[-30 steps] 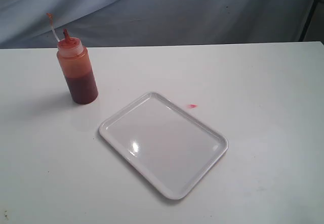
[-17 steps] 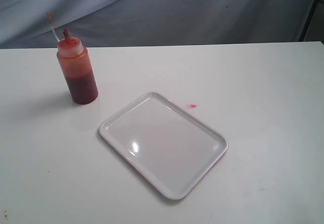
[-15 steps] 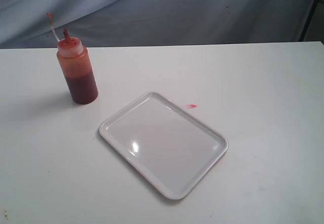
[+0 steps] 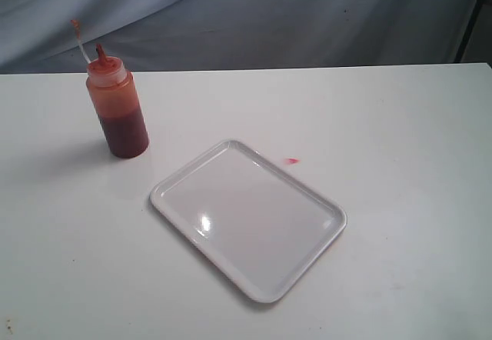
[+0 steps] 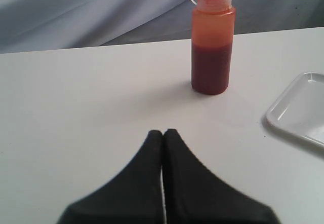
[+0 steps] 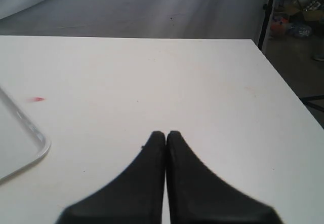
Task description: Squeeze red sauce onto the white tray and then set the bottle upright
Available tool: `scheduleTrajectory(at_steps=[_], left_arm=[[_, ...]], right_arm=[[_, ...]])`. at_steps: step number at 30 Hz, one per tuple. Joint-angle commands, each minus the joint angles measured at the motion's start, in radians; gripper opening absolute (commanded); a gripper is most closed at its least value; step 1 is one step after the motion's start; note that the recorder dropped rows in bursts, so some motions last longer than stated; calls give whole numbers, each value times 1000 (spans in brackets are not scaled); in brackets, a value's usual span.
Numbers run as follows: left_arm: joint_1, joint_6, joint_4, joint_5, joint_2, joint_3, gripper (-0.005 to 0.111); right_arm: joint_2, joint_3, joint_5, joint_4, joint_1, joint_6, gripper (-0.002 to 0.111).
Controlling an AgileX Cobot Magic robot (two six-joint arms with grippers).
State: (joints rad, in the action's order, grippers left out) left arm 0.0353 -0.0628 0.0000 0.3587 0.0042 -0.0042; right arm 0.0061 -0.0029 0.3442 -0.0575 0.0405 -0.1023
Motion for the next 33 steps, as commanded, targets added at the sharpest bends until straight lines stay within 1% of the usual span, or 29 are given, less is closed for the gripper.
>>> scheduleTrajectory(at_steps=[1, 21, 26, 27, 29, 31, 33], left_arm=[[3, 2, -8, -14, -4, 4, 0], [3, 2, -6, -14, -4, 4, 0], [3, 1, 207, -22, -4, 4, 0], [3, 1, 228, -29, -4, 4, 0], [3, 1, 216, -74, -4, 4, 0], [3, 3, 169, -151, -4, 4, 0], [3, 9, 86, -218, -4, 4, 0]], right_arm=[[-6, 3, -3, -6, -4, 6, 0], [-6, 3, -3, -6, -4, 6, 0], [-6, 3, -3, -6, -4, 6, 0], [-6, 3, -3, -6, -4, 6, 0], [-6, 3, -3, -6, -4, 6, 0], [-6, 3, -3, -6, -4, 6, 0], [-6, 3, -3, -6, -4, 6, 0]])
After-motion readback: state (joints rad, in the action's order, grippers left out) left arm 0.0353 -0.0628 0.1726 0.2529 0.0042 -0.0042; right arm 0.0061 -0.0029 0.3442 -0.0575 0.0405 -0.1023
